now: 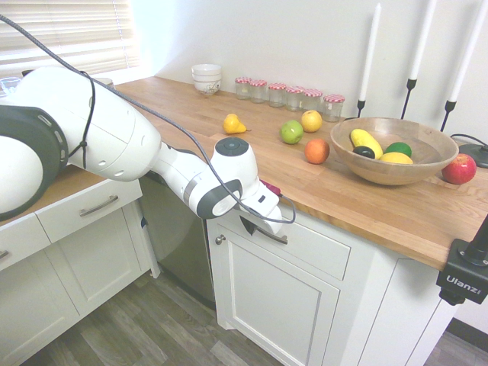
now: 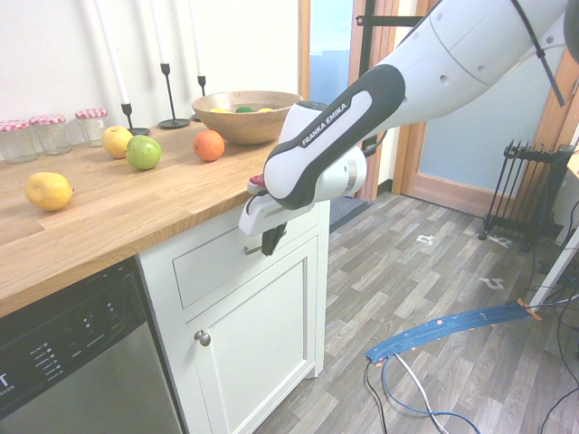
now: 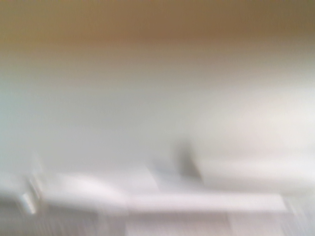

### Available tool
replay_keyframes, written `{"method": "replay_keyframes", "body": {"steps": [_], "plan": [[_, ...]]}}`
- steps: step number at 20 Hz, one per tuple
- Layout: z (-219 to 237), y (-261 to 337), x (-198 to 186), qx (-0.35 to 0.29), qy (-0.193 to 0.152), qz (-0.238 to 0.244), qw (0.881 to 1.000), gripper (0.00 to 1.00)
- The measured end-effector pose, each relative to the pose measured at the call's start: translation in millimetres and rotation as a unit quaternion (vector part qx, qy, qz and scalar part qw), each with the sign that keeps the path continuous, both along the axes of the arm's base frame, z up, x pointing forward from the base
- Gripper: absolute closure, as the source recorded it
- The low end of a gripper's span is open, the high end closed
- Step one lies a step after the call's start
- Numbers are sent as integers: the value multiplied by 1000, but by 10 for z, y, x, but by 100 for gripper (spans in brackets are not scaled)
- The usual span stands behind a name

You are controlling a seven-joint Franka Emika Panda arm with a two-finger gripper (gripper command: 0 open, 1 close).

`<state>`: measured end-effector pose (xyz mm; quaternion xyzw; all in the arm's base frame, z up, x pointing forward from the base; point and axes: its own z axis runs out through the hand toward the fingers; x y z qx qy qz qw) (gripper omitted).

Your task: Close the drawer

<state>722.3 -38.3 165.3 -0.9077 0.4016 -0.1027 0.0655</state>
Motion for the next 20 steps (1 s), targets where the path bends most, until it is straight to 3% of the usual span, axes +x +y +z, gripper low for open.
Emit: {"method": "replay_keyframes", "body": {"steps": [3,6,13,19,20], "plan": [[8,-304,-318,-31,55,0,998,100],[191,-521,-627,-48,75,-2,996,100],[928,-862,-1398,-31,75,-4,997,100],[1286,-974,-1856,-21,72,3,997,100],[1325,-952,-1918,-19,71,4,997,0]]}}
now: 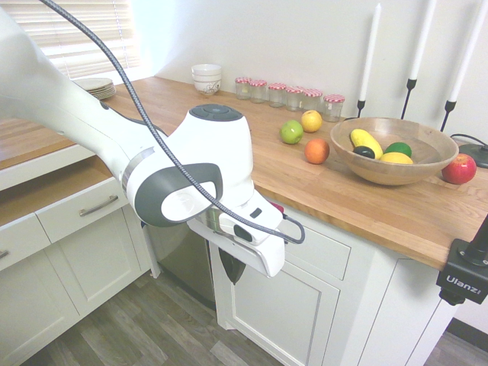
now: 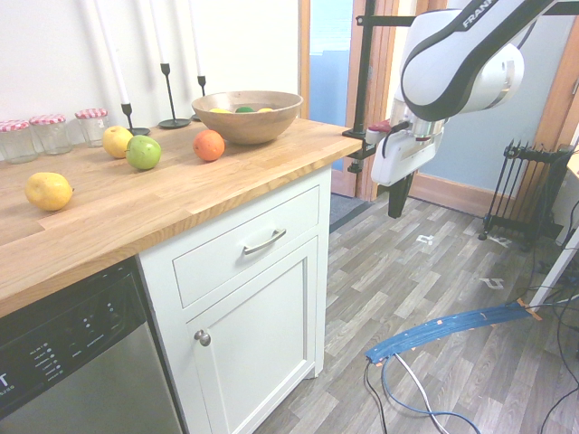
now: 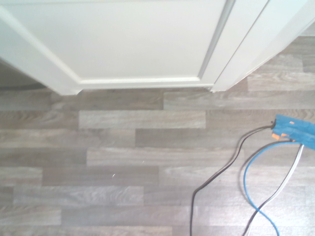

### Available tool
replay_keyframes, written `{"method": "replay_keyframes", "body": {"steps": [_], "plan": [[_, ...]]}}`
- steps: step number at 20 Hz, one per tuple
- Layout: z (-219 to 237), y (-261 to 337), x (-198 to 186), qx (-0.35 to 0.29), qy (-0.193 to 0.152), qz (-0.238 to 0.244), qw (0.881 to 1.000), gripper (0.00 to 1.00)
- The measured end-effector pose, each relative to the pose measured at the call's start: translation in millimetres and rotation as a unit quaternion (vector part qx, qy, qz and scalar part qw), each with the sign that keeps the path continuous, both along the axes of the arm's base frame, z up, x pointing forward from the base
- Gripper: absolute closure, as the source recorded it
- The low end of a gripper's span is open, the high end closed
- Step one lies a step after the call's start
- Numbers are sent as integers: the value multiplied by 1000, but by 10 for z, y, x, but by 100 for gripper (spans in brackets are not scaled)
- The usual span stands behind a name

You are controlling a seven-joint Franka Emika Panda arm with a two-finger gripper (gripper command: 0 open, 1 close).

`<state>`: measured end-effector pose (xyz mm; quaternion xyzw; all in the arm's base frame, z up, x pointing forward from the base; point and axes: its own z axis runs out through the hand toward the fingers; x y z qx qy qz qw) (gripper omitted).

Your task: Close the drawer

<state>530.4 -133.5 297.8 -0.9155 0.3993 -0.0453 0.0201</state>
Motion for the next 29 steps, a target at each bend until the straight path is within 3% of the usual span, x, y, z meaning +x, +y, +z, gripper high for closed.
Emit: {"method": "replay_keyframes", "body": {"steps": [5,29], "plan": [[130,43,-167,5,-6,0,1000,0],[212,72,-199,8,-9,2,1000,0]]}}
